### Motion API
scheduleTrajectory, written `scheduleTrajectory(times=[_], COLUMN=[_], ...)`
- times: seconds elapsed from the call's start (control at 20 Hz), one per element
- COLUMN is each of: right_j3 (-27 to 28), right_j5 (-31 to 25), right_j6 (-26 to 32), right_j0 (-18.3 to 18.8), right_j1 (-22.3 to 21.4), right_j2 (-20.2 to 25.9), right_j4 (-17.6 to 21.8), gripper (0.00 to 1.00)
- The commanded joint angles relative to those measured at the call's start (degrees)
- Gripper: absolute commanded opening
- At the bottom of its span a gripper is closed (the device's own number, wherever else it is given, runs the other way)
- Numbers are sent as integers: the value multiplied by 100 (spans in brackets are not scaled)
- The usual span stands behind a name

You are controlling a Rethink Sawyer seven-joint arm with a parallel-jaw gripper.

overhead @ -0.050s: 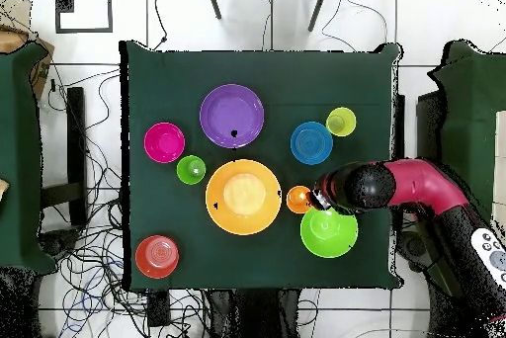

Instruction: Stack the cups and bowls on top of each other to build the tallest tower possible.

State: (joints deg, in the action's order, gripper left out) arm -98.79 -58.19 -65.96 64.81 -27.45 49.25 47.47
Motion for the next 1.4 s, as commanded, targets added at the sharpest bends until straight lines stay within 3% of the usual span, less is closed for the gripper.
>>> scheduleTrajectory(times=[0.05, 0.9, 1.4], right_j3=[10, 76, 178], right_j5=[352, 788, 1036], right_j6=[713, 473, 38], right_j0=[-286, -435, -668], right_j1=[10, 84, 103], right_j2=[-427, -676, -962], right_j4=[644, 949, 1245], gripper=[100, 100, 100])
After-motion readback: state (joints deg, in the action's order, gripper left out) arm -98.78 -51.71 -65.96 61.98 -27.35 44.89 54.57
